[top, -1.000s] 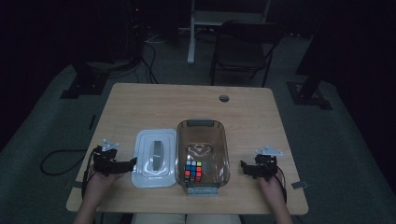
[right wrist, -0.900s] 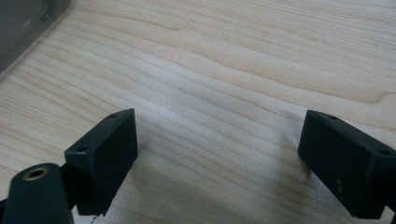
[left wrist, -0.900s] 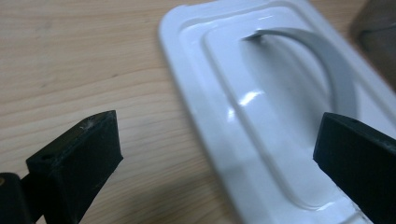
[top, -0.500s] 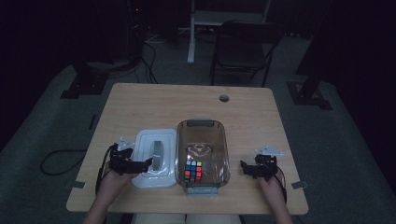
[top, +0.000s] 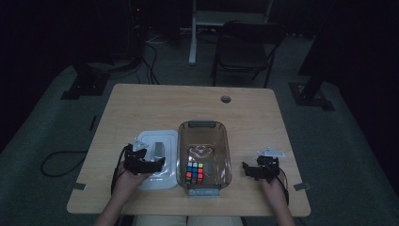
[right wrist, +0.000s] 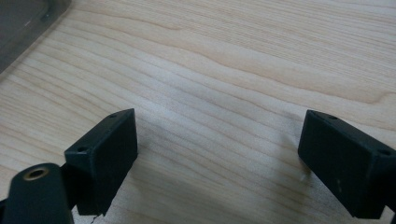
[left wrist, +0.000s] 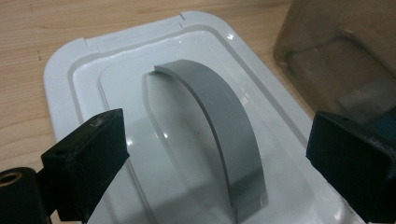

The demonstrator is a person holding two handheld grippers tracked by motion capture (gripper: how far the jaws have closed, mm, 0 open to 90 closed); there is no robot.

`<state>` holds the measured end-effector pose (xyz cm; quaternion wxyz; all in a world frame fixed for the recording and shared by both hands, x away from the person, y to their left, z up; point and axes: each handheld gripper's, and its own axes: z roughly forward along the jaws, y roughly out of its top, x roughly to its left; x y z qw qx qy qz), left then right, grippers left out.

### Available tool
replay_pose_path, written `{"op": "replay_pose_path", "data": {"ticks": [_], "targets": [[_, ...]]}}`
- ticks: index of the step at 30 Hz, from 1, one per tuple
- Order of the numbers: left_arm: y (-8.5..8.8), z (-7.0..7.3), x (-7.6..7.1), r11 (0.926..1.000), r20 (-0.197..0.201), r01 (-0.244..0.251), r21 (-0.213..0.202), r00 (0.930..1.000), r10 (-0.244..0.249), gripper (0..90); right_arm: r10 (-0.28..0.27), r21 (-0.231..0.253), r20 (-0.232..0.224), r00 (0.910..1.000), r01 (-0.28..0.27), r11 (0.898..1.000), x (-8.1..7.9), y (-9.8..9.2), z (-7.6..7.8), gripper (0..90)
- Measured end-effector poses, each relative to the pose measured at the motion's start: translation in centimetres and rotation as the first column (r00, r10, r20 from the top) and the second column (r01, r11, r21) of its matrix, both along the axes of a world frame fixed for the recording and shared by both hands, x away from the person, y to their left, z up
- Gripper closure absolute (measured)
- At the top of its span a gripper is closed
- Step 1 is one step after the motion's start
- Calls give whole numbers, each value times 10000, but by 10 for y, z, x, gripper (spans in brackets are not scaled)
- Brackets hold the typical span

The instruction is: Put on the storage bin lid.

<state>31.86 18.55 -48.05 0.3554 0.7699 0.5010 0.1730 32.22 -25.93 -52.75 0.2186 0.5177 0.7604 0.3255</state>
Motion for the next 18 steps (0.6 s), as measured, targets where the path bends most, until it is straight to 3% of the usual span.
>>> {"op": "replay_pose_path", "data": {"ticks": [6, 7, 10, 11, 18], "targets": [[-7, -10, 5, 9998, -104, 176, 4, 9998, -176, 178, -2, 7, 3, 10000, 2, 10000, 0, 0, 0, 118], [-7, -12, 5, 9998, -127, 196, -21, 9997, -197, 244, -1, 7, 4, 10000, 1, 10000, 0, 0, 0, 117], [-9, -17, 7, 9996, -292, 273, 20, 9992, -273, 262, 3, 9, 10, 10000, -3, 10000, 0, 0, 0, 117], [-9, -18, 8, 9997, -328, 259, 22, 9991, -258, 343, 22, 14, 14, 10000, -22, 10000, 0, 0, 0, 117], [-9, -23, 9, 9993, -465, 372, -26, 9982, -373, 493, -11, 7, 6, 10000, 11, 10000, 0, 0, 0, 117]]}}
